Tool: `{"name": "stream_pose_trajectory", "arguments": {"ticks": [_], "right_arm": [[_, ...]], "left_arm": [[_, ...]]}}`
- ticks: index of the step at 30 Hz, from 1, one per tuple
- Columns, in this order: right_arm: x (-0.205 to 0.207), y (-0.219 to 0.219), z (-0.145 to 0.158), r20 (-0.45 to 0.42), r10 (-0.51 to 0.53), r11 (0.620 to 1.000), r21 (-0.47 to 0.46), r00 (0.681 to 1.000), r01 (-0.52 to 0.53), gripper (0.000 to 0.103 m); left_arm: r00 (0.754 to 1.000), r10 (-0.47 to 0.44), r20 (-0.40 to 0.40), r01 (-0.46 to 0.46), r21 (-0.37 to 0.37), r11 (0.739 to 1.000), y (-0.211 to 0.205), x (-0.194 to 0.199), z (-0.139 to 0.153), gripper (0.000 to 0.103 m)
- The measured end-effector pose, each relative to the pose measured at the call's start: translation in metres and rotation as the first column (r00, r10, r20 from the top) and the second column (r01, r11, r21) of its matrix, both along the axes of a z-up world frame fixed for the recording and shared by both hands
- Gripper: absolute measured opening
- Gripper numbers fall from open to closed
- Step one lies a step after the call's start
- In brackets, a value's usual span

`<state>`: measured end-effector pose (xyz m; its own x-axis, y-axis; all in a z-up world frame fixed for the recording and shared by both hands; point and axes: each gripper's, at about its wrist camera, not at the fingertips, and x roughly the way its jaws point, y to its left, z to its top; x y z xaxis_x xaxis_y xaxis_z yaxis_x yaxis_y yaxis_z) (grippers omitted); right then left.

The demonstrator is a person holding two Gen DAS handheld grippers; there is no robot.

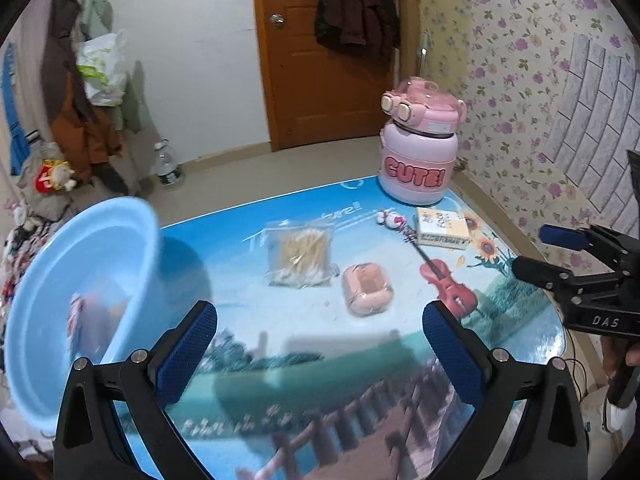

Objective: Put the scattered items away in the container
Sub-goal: 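Lower the left gripper onto the cotton swab bag while the right gripper approaches the Face tissue pack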

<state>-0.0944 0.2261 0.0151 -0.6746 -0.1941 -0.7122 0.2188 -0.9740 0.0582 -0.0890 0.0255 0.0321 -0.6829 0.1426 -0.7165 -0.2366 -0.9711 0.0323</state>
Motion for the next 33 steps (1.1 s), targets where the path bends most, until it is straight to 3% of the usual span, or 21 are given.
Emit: {"name": "stream_pose_trajectory", "arguments": {"ticks": [6,14,21,33], "right_arm": [[-0.038,0.004,-0.009,0.023,0.088,0.995,0.034,0.996,-0.089,0.076],[-0.075,-0.002,-0.016,0.048,0.185,0.980,0.066,0.982,-0.188,0.076],[-0.094,0.001,-0.020,0.066,0.278,0.954,0.097,0.958,-0.283,0.076],[-0.115,-0.003,-0.033,0.096,0.331,0.938,0.074,0.939,-0.338,0.076]], "left_arm": [[1.000,-0.019,0.014,0.019,-0.016,1.000,0.011,-0.038,-0.006,0.103],[0.995,-0.020,0.102,0.019,0.006,1.000,0.013,-0.083,-0.026,0.103],[0.992,0.005,0.125,-0.006,0.007,1.000,0.008,-0.106,-0.038,0.103],[0.979,0.061,0.194,-0.066,0.022,0.998,-0.004,-0.134,-0.063,0.103]]}}
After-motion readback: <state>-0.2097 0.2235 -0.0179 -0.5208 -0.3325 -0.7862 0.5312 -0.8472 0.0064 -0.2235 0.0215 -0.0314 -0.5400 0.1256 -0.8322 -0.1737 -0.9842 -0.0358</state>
